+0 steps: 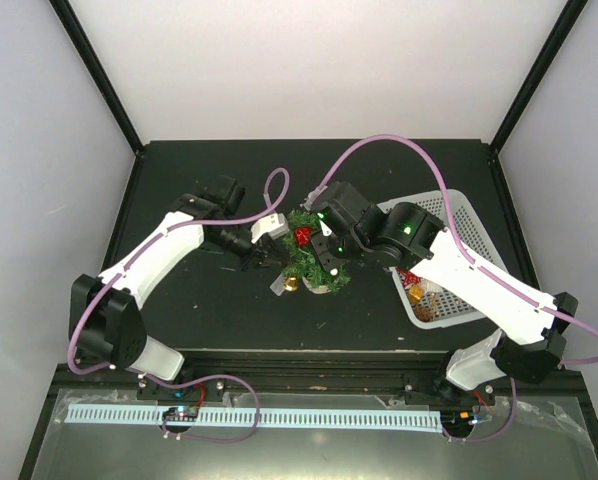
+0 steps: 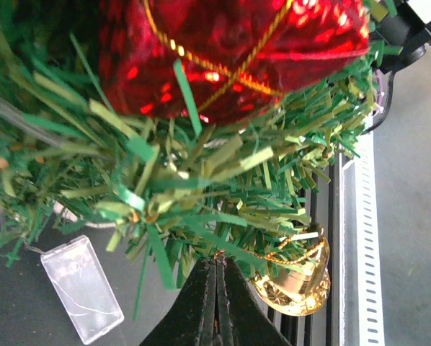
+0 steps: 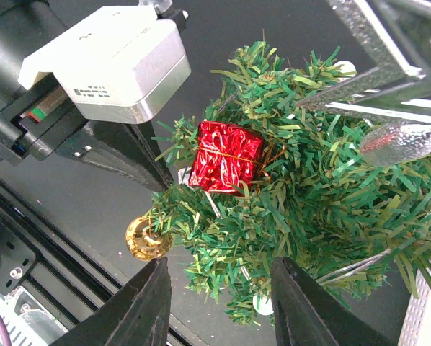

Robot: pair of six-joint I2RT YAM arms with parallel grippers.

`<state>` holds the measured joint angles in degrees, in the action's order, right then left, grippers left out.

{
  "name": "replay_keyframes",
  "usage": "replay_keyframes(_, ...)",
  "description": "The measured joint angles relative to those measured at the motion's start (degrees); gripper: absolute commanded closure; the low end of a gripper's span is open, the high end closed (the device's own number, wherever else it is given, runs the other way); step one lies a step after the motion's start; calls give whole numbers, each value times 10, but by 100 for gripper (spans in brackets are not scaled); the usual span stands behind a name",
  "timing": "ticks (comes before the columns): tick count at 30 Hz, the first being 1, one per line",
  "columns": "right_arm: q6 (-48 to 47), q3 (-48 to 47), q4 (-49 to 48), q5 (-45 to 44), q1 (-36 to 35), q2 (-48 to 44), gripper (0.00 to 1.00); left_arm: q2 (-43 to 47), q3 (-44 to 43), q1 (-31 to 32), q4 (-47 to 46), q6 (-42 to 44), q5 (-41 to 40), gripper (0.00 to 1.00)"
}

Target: Decorate the small christmas tree

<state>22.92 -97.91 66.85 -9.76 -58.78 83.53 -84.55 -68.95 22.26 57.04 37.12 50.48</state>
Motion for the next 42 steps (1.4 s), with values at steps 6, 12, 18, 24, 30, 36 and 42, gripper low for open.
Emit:
replay_keyframes(6, 0, 0, 0, 0, 0, 0, 59, -3, -8, 7, -6, -5, 0, 98)
replay_keyframes(12, 0, 0, 0, 0, 0, 0, 59, -16, -10, 19, -9, -7, -3, 98)
replay_keyframes(18, 1, 1, 0, 0, 0, 0, 59, -16, -9, 28, -10, -7, -8, 98)
replay_keyframes(24, 2, 16, -3, -2, 0, -4, 59, -9, -9, 29, -9, -7, -14, 98)
replay_keyframes(30, 2, 20, -5, -2, 0, -12, 59, 5, -9, 31, -8, -7, -17, 98)
replay_keyframes(36, 2, 20, -5, -2, 0, -21, 59, 6, -9, 40, -6, -7, -21, 98)
replay_keyframes(42, -1, 31, -6, -2, 0, -33, 59, 7, -9, 46, -3, -7, -25, 98)
